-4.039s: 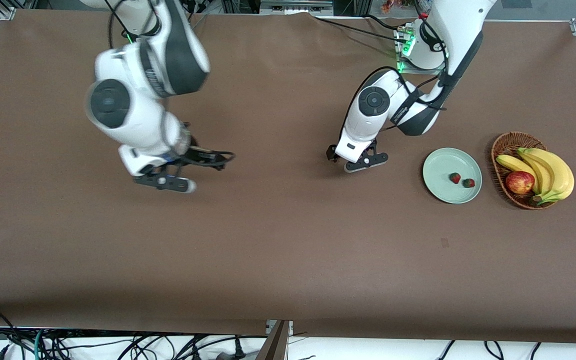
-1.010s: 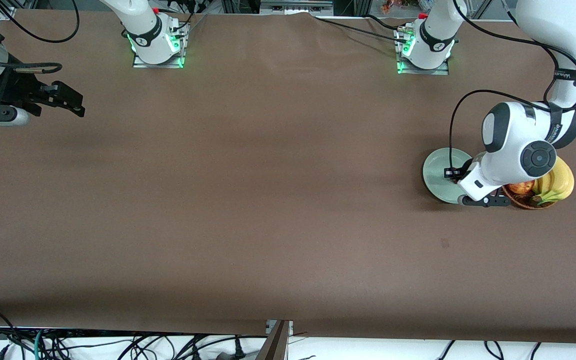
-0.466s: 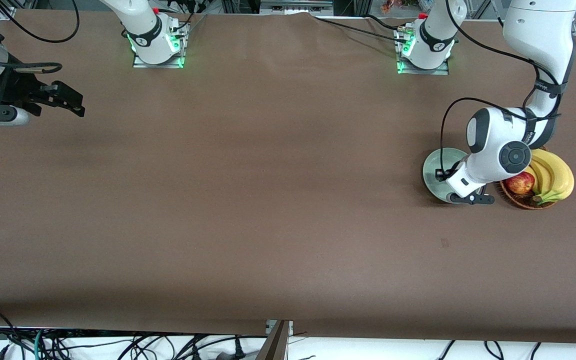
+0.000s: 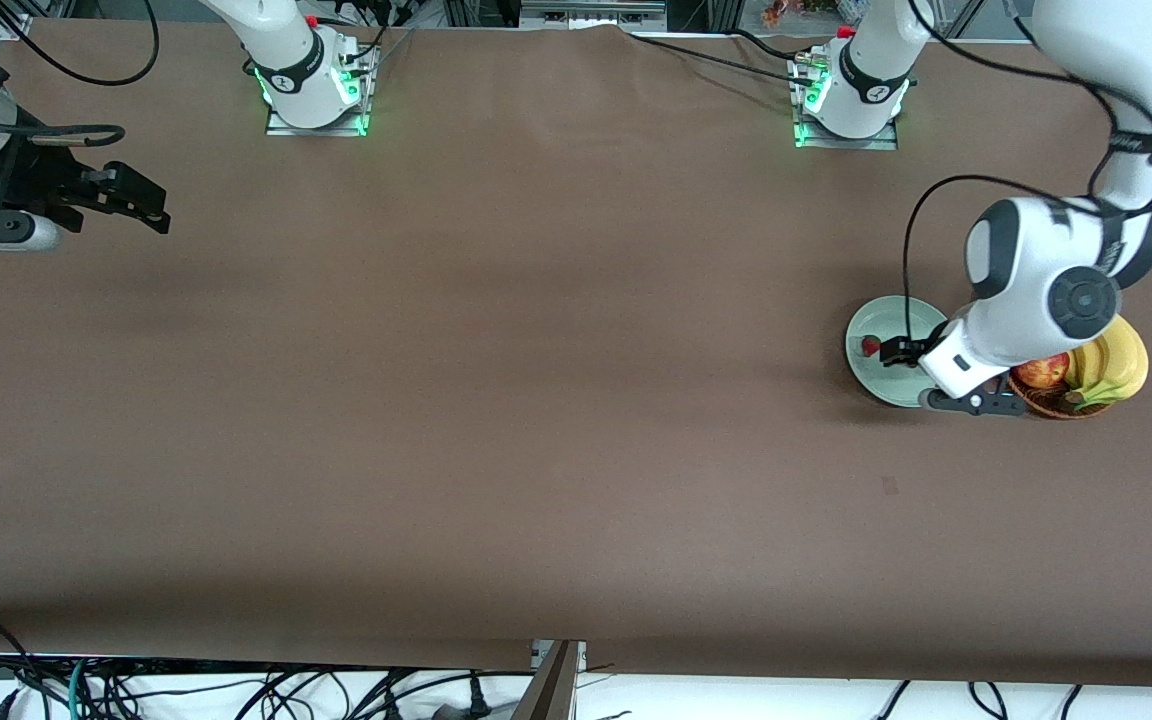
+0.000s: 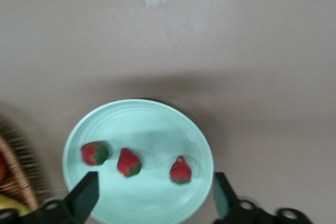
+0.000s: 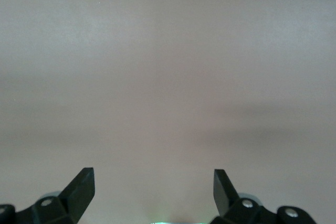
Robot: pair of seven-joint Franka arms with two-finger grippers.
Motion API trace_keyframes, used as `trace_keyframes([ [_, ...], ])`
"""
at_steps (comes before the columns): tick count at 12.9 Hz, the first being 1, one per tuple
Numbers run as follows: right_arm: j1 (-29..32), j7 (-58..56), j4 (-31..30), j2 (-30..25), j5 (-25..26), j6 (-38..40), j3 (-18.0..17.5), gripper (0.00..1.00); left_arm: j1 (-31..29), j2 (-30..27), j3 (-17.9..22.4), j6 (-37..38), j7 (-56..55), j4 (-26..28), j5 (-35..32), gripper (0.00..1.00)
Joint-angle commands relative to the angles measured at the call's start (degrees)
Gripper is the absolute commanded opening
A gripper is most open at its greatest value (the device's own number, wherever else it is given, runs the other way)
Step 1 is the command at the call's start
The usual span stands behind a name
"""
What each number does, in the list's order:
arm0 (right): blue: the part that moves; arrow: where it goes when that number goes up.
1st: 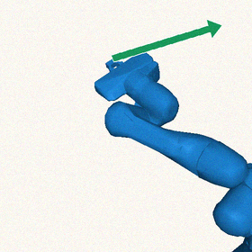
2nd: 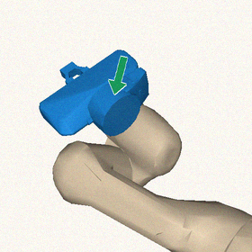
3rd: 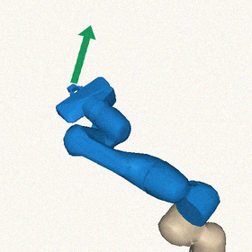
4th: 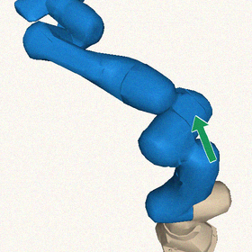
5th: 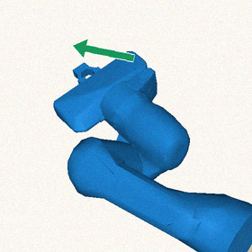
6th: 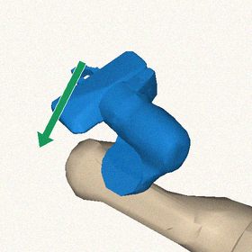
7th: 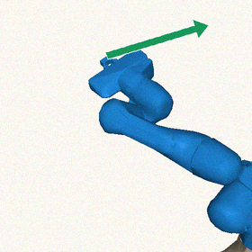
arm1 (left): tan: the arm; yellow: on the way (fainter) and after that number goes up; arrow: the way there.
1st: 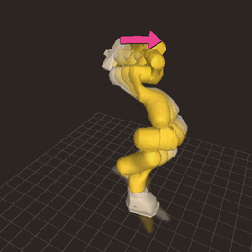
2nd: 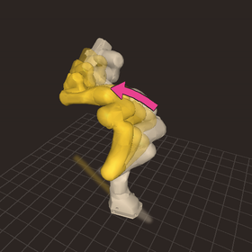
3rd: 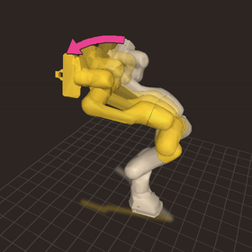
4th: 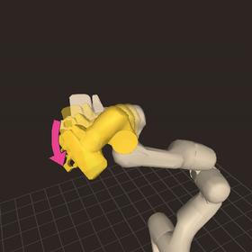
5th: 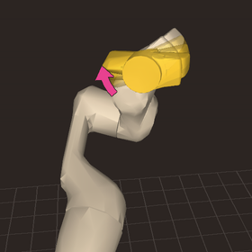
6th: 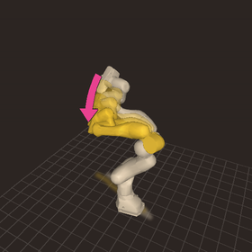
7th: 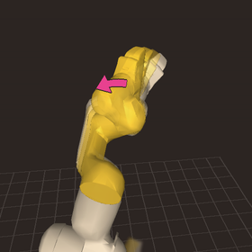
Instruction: Collect all strawberries into plate
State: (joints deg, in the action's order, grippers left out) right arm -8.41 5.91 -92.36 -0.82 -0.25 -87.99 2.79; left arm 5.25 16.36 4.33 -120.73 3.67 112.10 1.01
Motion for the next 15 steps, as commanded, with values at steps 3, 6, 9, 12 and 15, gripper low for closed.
trace_keyframes([
  [3,0.1,0.2,1.5,0.4,-0.5,0.6,-0.6,1.00,0.4,-6.2,-0.3,12.7,1.8,-6.7,1.5,1.00],
  [6,0.2,0.2,1.5,0.3,-2.1,1.0,-0.3,1.00,0.1,-6.6,-2.1,25.3,1.1,-16.8,1.5,1.00],
  [9,0.2,0.2,1.5,0.3,-2.0,1.3,-0.3,1.00,-1.3,-6.7,-3.7,30.6,0.7,-23.0,1.5,1.00],
  [12,0.2,0.2,1.5,0.3,-2.0,1.5,-0.3,1.00,-1.3,-6.8,-3.3,34.8,-0.8,-25.9,1.4,1.00],
  [15,0.2,0.2,1.5,0.3,-2.0,1.6,-0.3,1.00,-1.6,-8.4,-3.2,35.6,-0.9,-24.9,0.6,1.00],
])
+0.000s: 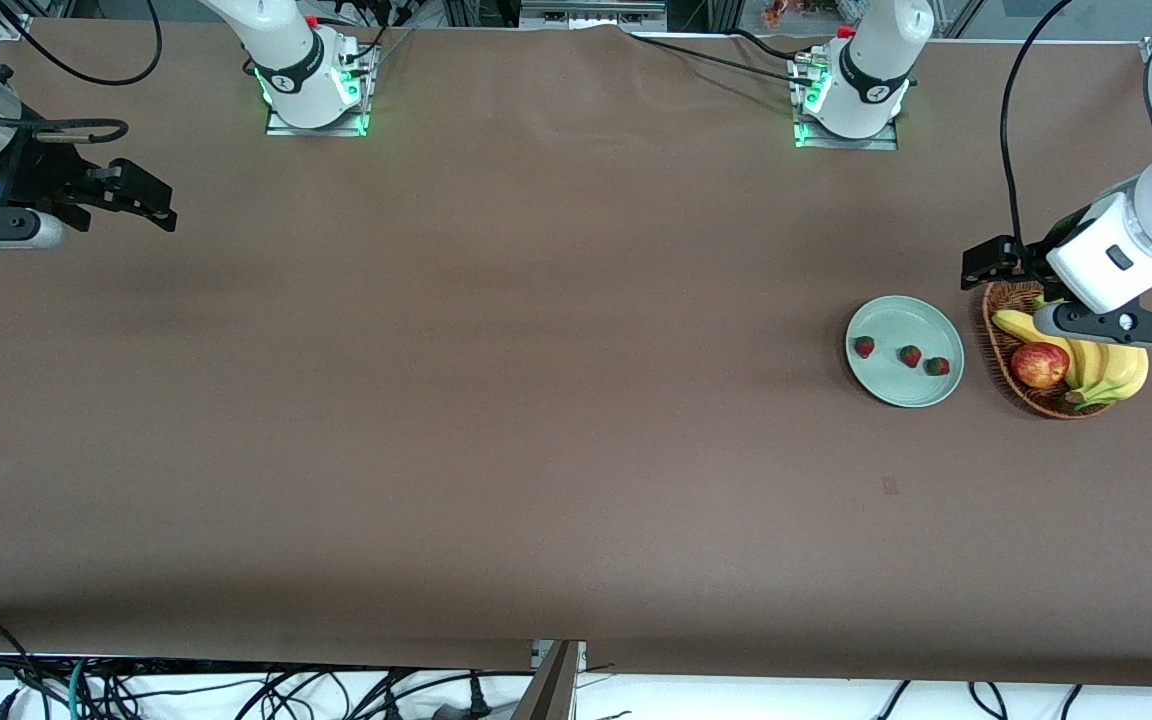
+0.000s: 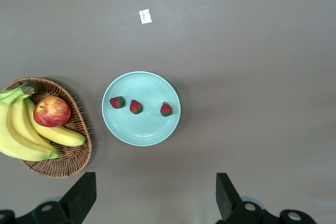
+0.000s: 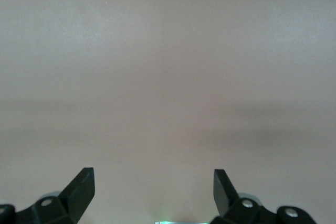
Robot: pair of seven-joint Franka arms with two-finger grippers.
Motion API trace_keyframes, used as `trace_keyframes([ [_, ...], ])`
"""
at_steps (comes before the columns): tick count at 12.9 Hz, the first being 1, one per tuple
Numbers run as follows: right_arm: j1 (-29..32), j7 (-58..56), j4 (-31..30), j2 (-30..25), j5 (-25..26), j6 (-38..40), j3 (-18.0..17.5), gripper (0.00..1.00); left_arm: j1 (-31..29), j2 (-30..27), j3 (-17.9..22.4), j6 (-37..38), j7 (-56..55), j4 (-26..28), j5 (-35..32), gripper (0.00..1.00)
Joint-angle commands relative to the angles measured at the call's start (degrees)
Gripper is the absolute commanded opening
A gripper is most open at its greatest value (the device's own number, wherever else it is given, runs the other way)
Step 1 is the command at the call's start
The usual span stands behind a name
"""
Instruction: Collect all strawberries into plate
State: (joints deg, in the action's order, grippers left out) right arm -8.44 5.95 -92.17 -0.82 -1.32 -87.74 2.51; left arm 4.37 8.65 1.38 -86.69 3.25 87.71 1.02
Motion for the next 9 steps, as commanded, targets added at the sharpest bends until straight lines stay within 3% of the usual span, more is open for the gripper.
trace_keyframes([
  [1,0.3,0.1,1.3,0.3,-1.0,1.3,0.0,1.00,-1.1,-0.7,-0.2,1.6,-0.4,-0.7,0.6,1.00],
  [9,0.3,0.1,1.3,0.3,-1.0,1.3,0.0,1.00,-1.9,-0.7,-0.7,-1.3,0.6,-1.5,-2.4,1.00],
])
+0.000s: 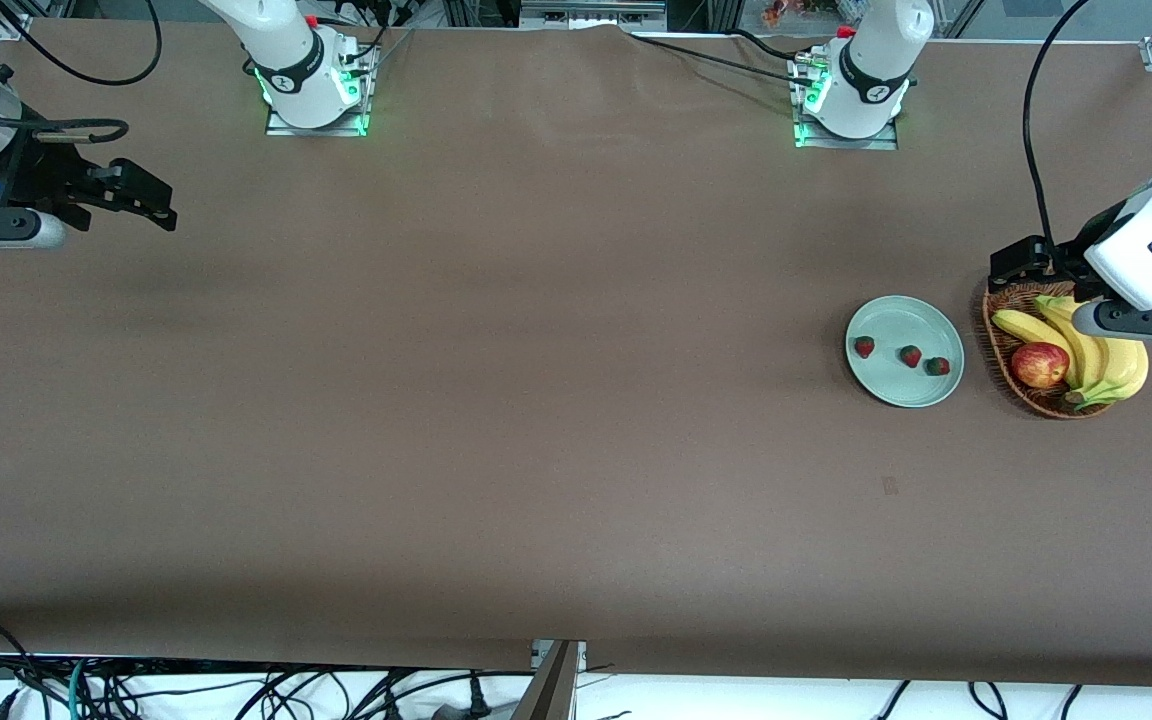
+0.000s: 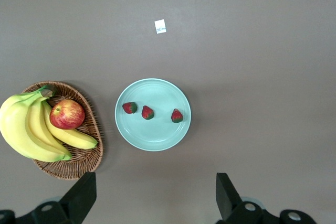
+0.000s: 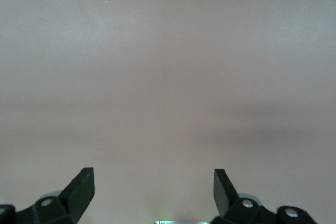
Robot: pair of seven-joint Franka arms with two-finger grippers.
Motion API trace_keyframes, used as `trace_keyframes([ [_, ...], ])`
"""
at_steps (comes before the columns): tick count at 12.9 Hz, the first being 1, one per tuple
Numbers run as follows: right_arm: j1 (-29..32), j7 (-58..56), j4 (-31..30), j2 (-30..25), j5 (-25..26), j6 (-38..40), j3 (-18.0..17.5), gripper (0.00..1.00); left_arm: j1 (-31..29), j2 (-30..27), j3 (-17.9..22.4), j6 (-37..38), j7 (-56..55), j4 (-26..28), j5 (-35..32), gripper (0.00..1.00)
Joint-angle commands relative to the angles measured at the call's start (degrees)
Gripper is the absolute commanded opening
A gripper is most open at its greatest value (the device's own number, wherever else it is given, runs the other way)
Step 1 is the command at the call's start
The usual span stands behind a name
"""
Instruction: Collect all strawberries into plate
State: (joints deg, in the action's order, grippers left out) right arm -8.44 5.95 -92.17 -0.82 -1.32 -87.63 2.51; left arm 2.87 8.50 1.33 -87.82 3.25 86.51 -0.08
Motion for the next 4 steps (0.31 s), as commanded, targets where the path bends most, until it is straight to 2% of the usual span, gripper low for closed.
trace_keyframes([
  [1,0.3,0.1,1.3,0.3,-1.0,1.2,0.0,1.00,-0.4,-0.6,-0.6,-0.2,0.6,-0.2,-1.3,1.00],
  [4,0.4,0.1,1.2,0.3,-1.0,1.2,0.0,1.00,-0.4,-0.5,-0.6,-0.2,0.6,-0.2,-0.6,1.00],
])
